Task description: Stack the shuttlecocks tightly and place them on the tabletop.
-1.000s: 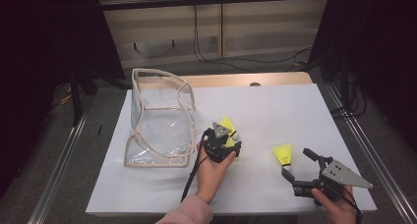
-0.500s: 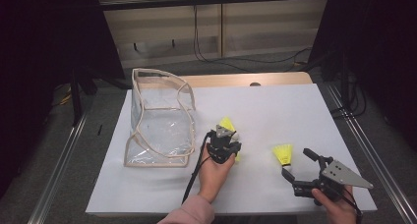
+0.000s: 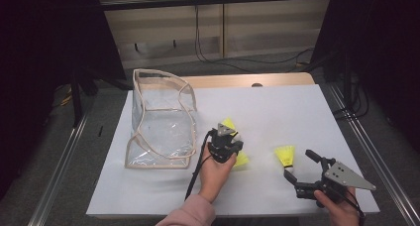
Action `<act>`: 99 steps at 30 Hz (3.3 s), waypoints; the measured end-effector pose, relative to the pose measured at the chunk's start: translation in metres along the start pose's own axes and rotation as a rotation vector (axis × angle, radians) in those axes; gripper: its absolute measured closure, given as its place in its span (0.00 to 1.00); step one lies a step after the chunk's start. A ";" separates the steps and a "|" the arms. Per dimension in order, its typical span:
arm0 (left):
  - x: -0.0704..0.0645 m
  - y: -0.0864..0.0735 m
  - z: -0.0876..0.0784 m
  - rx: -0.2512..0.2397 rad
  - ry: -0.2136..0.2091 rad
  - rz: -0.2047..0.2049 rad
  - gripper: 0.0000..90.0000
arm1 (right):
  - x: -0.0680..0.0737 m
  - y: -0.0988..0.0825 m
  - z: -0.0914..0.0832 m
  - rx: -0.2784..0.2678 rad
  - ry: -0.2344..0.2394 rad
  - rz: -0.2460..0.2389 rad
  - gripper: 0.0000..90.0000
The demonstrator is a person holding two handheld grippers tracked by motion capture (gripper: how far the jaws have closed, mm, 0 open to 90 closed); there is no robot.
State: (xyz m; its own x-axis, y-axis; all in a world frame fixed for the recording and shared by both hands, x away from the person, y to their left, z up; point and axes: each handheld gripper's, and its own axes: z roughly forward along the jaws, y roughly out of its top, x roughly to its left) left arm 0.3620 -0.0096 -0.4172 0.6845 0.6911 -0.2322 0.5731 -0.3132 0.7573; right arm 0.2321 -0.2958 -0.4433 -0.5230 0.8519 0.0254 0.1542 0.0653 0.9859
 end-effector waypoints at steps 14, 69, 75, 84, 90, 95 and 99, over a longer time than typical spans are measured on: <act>0.011 0.016 0.002 0.034 0.018 0.098 0.99 | -0.001 0.000 0.000 -0.004 0.002 0.003 0.03; 0.012 -0.006 0.011 0.066 -0.001 0.051 0.97 | -0.001 0.000 -0.001 -0.003 0.001 -0.001 0.03; 0.012 0.006 0.010 0.023 0.005 0.056 0.97 | -0.001 0.000 -0.001 -0.005 0.005 0.001 0.03; 0.019 0.014 0.015 0.005 0.035 0.085 0.95 | -0.002 0.000 -0.001 -0.001 0.000 0.001 0.03; 0.021 0.014 0.016 0.036 0.040 0.122 0.94 | -0.002 0.000 -0.001 -0.001 0.003 -0.004 0.03; 0.019 0.013 0.018 0.021 0.040 0.107 0.93 | -0.002 0.000 -0.001 -0.001 0.002 -0.001 0.03; 0.022 0.013 0.019 0.046 0.050 0.144 0.93 | -0.002 0.000 -0.001 0.000 0.001 -0.002 0.03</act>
State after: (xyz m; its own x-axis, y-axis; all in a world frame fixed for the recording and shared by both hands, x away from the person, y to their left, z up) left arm 0.3934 -0.0107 -0.4238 0.7383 0.6683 -0.0914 0.4912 -0.4398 0.7518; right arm 0.2320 -0.2977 -0.4433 -0.5244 0.8511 0.0235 0.1528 0.0669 0.9860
